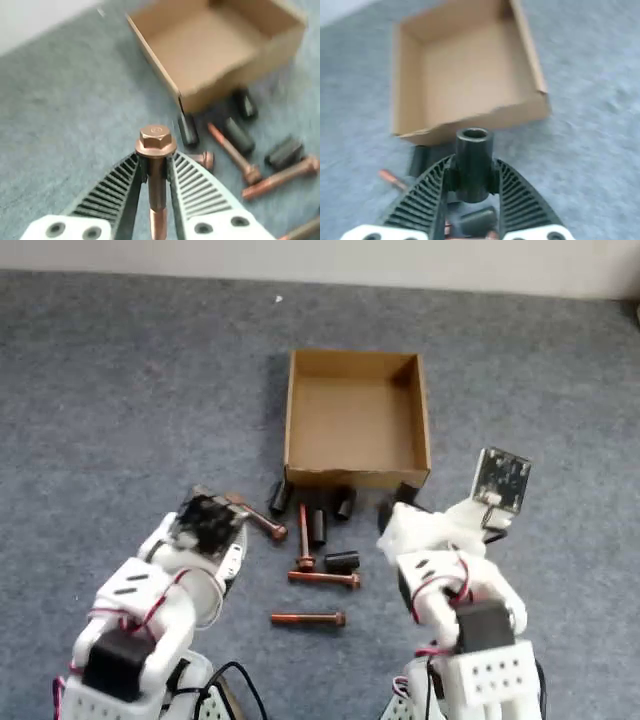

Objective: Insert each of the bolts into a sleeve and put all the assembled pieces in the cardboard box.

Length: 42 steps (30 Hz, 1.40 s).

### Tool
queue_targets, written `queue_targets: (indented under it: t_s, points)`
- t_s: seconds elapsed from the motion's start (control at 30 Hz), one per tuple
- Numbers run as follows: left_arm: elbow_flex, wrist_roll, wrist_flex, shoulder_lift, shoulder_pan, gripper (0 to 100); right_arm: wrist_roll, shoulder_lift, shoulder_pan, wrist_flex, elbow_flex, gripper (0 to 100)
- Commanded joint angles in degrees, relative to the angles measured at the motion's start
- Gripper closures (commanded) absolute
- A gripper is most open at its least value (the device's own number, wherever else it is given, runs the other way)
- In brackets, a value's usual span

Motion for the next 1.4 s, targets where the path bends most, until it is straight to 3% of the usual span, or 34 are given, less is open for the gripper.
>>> queue_targets:
  t_s: [0.0,0.1,0.47,0.67,0.9,1.1,1.17,1.37]
  points:
    - [-0.84,4.84,-0.26,-8.48,-0.48,99,0.44,-7.43,-6.2,-1.71,-0.4,99.4]
    - [-1.01,7.3,-3.25,-11.12,-0.48,99,1.67,-11.03,-9.98,-6.37,1.89,99.4]
    - [-0.84,19.69,-21.89,-10.86,-0.57,99,21.8,-24.92,-19.12,-30.99,25.89,99.4]
    - [-0.75,29.8,-24.35,-10.86,-0.22,99,22.33,-30.37,-21.58,-31.96,35.56,99.4]
    - [-0.4,40.53,-24.35,-10.86,3.21,99,22.59,-29.93,-23.16,-31.96,36.88,99.4]
    - [-0.31,40.53,-24.35,-10.77,11.12,99,23.03,-29.93,-25.36,-31.96,37.23,99.4]
    - [0.04,40.53,-25.49,-10.77,12.18,99,26.29,-29.93,-25.36,-31.96,37.23,99.4]
    - [9.71,40.44,-38.42,-10.77,12.26,99,31.38,-29.93,-25.36,-32.04,37.32,99.4]
